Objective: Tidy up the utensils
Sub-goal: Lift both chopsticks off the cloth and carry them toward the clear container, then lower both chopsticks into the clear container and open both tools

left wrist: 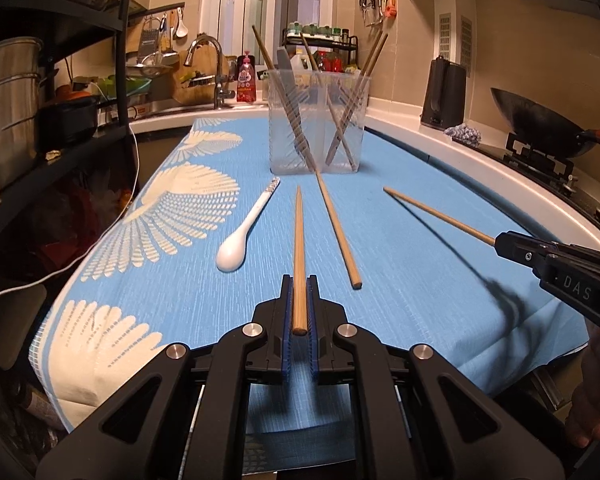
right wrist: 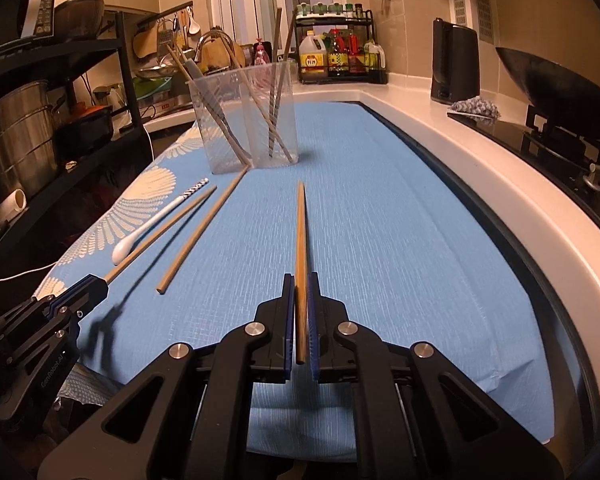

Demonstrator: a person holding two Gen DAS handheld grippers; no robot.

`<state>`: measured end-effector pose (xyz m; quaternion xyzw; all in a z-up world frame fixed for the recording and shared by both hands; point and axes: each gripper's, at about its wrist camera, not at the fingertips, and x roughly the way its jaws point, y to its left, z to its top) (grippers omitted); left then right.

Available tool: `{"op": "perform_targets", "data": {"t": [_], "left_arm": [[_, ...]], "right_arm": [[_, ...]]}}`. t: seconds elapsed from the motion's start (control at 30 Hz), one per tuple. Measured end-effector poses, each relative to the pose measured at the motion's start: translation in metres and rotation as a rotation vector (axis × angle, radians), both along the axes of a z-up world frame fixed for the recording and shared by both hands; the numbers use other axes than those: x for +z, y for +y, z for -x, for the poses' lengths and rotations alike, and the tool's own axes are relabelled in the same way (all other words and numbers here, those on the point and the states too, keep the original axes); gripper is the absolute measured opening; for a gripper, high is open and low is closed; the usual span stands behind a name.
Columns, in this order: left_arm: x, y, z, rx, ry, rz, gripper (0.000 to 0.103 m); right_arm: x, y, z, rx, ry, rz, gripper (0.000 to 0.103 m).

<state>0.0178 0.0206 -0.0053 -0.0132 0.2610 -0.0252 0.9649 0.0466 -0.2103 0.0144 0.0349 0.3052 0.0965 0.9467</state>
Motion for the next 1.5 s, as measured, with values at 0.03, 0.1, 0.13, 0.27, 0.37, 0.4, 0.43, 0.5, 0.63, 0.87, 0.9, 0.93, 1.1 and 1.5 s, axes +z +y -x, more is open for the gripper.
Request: {"op": "perform_targets", "data": {"t": [0.03,0.1,0.13,0.27,0.37,0.4,0.43,0.5,0.63,0.87,0.9,0.93,1.1,1.5], "left_arm": [[0.004,0.000,0.002,0.000,-0.009,-0.001,0.007],[0.011,0.001,0.007,0.000,-0.028,-0.001,0.007],[0.015,0.002,0.009,0.000,-0.037,-0.001,0.007],[0.031,0.005,0.011,-0.002,-0.070,-0.001,0.007],[0.048,0.007,0.009,-0.007,-0.102,-0.002,0.007],[0.053,0.008,0.007,-0.009,-0.111,-0.002,0.007],[0.060,0.010,0.003,-0.014,-0.118,0.005,0.007],[0.072,0.014,-0.005,-0.021,-0.128,0.018,0.007],[0.100,0.022,-0.027,-0.038,-0.147,0.041,0.007],[0.143,0.033,-0.072,-0.088,-0.119,0.098,0.007],[0.147,0.033,-0.076,-0.094,-0.113,0.101,0.007],[0.151,0.032,-0.080,-0.100,-0.106,0.104,0.007],[0.167,0.025,-0.100,-0.128,-0.048,0.097,0.007],[0.220,0.035,-0.132,-0.137,0.054,0.117,0.007]], "right_arm": [[0.004,-0.001,0.003,-0.001,-0.008,-0.001,0.006],[0.012,-0.003,0.008,0.000,-0.023,-0.005,0.006],[0.017,-0.003,0.011,0.001,-0.032,-0.008,0.006],[0.038,-0.006,0.016,0.003,-0.076,-0.010,0.006],[0.055,-0.009,0.014,0.003,-0.104,-0.018,0.006],[0.062,-0.010,0.012,0.008,-0.115,-0.022,0.006],[0.067,-0.010,0.011,0.011,-0.123,-0.024,0.006],[0.079,-0.009,0.006,0.019,-0.141,-0.019,0.006],[0.104,-0.007,-0.013,0.038,-0.162,-0.023,0.006],[0.140,-0.009,-0.053,0.054,-0.166,-0.052,0.006],[0.143,-0.008,-0.058,0.057,-0.166,-0.053,0.006],[0.146,-0.007,-0.063,0.060,-0.164,-0.054,0.007],[0.158,0.001,-0.076,0.084,-0.170,-0.052,0.006],[0.198,0.019,-0.098,0.144,-0.202,-0.018,0.006]]}}
